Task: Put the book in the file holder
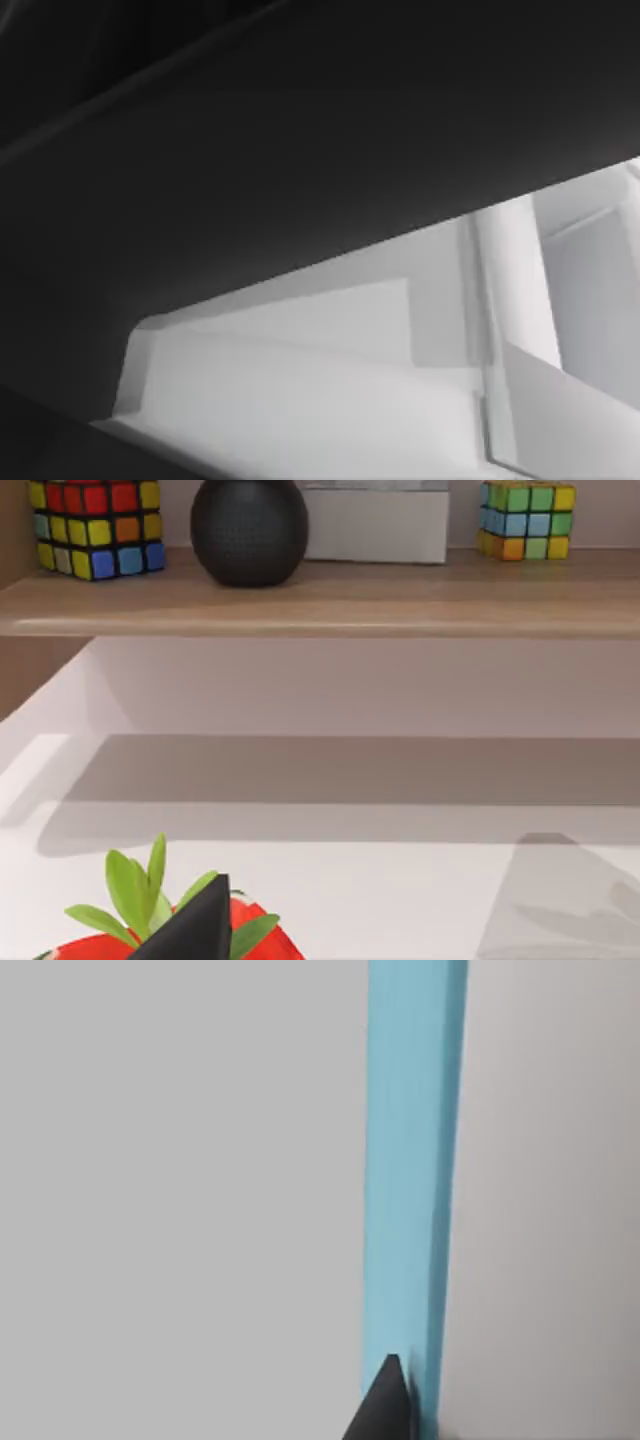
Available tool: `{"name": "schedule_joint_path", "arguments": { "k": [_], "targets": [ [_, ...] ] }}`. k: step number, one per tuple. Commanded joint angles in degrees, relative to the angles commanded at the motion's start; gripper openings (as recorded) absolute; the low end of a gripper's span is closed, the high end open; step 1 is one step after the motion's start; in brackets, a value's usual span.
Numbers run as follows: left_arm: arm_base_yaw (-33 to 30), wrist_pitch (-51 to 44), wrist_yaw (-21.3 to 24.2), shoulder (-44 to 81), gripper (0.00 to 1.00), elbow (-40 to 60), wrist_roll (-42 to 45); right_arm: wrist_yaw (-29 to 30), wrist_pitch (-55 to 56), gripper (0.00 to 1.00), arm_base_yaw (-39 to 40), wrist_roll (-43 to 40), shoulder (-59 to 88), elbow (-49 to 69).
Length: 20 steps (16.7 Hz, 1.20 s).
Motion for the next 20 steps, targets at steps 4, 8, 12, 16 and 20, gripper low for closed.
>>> {"name": "schedule_joint_path", "arguments": {
  "k": [4, 8, 12, 16, 20],
  "targets": [
    [0.0, 0.0, 0.0, 0.0, 1.0, 0.0, 0.0, -4.8, -0.86, 0.0, 7.88, 23.45, -8.34, 19.66],
    [0.0, 0.0, 0.0, 0.0, 1.0, 0.0, 0.0, -8.28, -1.75, 0.0, 14.82, 46.93, -16.85, 37.94],
    [0.0, 0.0, 0.0, 0.0, 1.0, 0.0, 0.0, -10.46, -2.78, 0.0, 21.37, 69.13, -25.87, 54.32],
    [0.0, 0.0, 0.0, 0.0, 1.0, 0.0, 0.0, -11.07, -4.38, 0.0, 27.91, 89.67, -34.94, 68.06],
    [0.0, 0.0, 0.0, 0.0, 1.0, 0.0, 0.0, -9.95, -6.72, 0.0, 34.33, 108.99, -43.01, 78.8]
  ]
}}
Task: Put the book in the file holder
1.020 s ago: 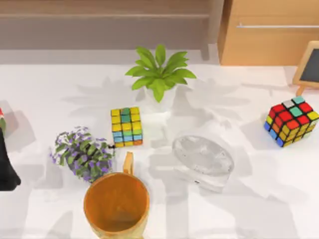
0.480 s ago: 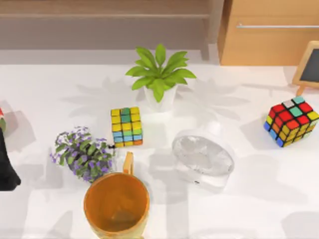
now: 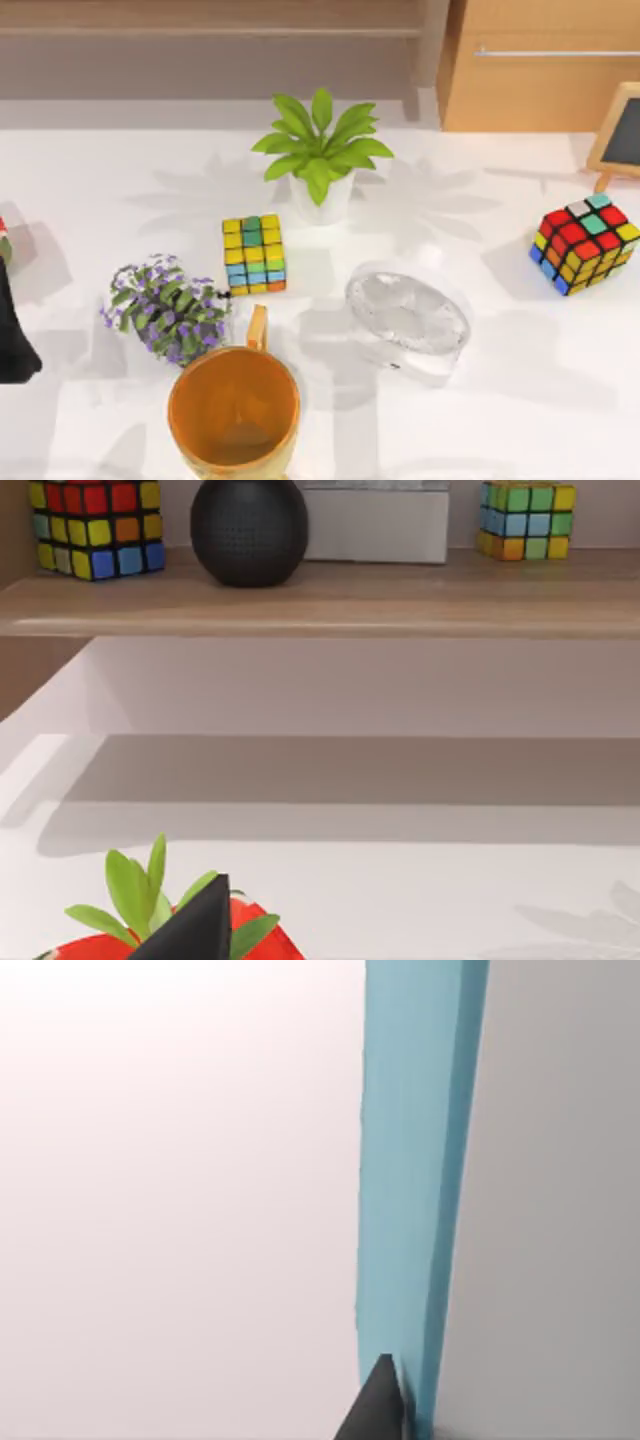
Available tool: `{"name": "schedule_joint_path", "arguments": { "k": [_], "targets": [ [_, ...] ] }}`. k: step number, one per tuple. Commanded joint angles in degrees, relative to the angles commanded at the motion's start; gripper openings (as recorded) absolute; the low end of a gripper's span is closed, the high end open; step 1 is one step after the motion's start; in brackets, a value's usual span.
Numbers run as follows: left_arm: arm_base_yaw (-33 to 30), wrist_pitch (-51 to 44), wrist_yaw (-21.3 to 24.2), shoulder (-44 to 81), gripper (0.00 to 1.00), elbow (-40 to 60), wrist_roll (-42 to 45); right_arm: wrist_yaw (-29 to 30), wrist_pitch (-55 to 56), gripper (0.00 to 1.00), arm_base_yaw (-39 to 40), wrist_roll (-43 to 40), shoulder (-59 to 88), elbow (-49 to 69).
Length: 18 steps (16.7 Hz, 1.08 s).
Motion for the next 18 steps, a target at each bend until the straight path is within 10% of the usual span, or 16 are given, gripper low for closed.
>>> {"name": "schedule_joint_path", "arguments": {
  "k": [18],
  "targets": [
    [0.0, 0.0, 0.0, 0.0, 1.0, 0.0, 0.0, 12.42, -14.56, 0.0, 26.0, 63.49, -21.59, 16.68]
  ]
}}
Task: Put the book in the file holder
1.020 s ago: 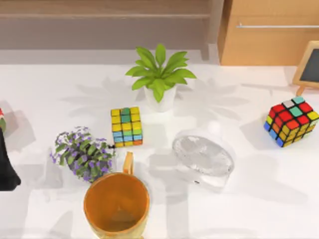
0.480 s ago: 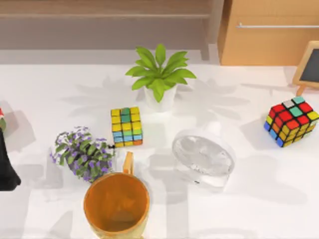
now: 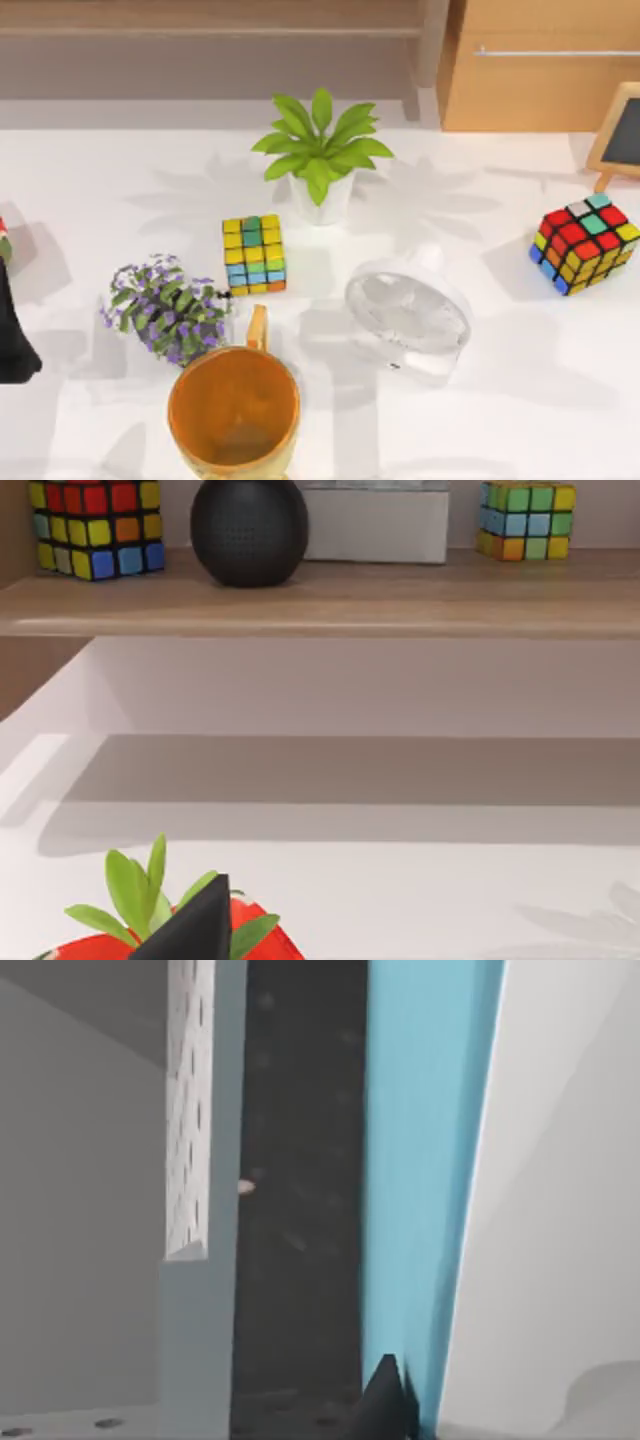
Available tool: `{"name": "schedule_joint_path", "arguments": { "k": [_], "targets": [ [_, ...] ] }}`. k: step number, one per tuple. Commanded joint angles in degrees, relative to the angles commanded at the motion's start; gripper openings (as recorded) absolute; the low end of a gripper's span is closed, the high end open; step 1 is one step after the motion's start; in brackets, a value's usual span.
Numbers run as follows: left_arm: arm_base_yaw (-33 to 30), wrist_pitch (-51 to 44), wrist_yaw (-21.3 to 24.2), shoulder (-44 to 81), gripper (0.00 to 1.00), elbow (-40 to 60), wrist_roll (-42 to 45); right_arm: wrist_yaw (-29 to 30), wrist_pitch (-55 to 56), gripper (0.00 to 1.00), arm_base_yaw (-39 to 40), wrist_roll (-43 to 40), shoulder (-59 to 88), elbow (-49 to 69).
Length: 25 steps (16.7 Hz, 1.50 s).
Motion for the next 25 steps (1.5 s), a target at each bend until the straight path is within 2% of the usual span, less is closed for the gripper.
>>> {"name": "schedule_joint_path", "arguments": {
  "k": [5, 13, 24, 25],
  "targets": [
    [0.0, 0.0, 0.0, 0.0, 1.0, 0.0, 0.0, 1.46, -2.19, 0.0, 3.64, 5.4, -2.26, -0.23],
    [0.0, 0.0, 0.0, 0.0, 1.0, 0.0, 0.0, 1.42, -2.19, 0.0, 3.48, 5.45, -2.14, -0.34],
    [0.0, 0.0, 0.0, 0.0, 1.0, 0.0, 0.0, -0.56, -0.65, 0.0, 5.84, 6.13, -7.49, -7.35],
    [0.0, 0.0, 0.0, 0.0, 1.0, 0.0, 0.0, -0.56, -0.65, 0.08, 5.84, 6.13, -7.49, -7.35]
  ]
}}
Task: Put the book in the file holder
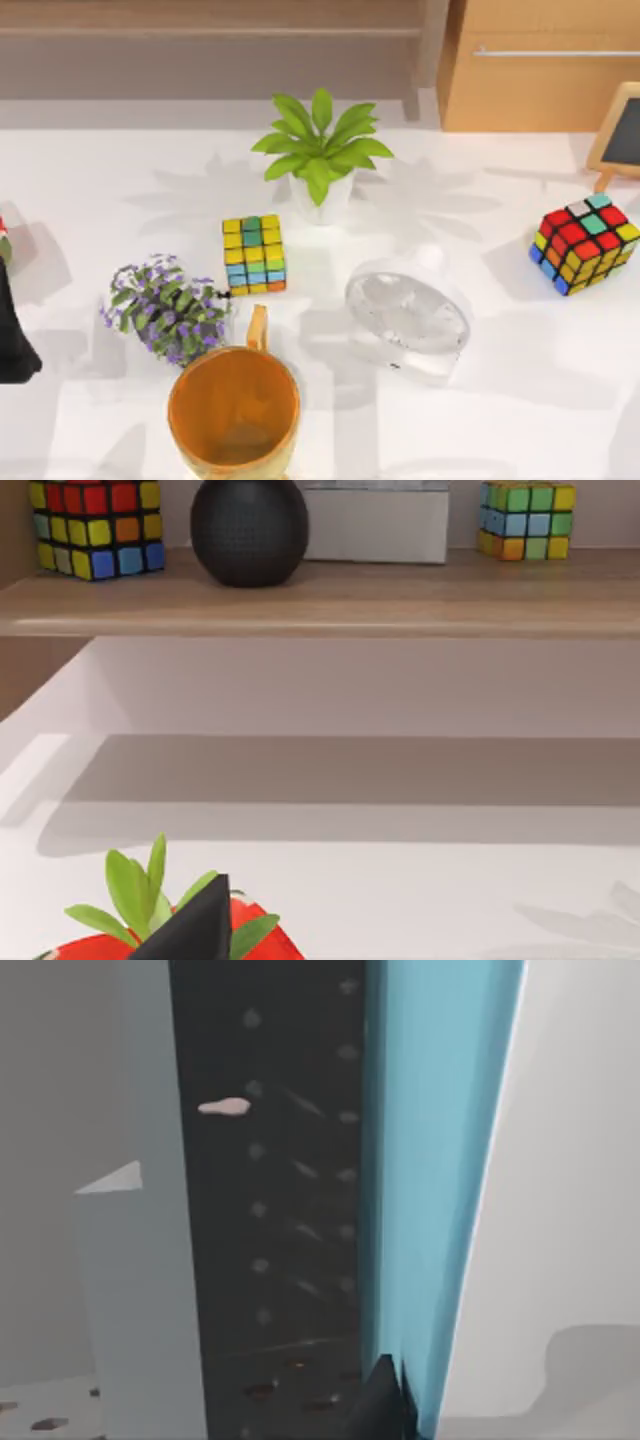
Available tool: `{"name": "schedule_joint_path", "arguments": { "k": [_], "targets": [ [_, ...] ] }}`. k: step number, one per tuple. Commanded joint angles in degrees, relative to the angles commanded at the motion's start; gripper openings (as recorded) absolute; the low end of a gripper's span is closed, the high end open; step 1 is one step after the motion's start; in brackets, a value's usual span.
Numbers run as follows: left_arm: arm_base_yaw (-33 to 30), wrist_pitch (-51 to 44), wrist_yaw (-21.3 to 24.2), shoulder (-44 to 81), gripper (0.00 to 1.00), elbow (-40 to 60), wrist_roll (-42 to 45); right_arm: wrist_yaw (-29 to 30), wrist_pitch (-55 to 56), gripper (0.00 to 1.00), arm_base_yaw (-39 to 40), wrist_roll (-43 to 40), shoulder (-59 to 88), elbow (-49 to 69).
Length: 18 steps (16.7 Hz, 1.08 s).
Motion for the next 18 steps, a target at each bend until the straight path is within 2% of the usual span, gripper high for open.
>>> {"name": "schedule_joint_path", "arguments": {
  "k": [12, 18],
  "targets": [
    [0.0, 0.0, 0.0, 0.0, 1.0, 0.0, 0.0, 0.0, 0.0, 0.98, 0.0, 0.0, 0.0, 0.0],
    [0.0, 0.0, 0.0, 0.0, 1.0, 0.0, 0.0, 0.0, 0.0, 1.0, 0.0, 0.0, 0.0, 0.0]
  ]
}}
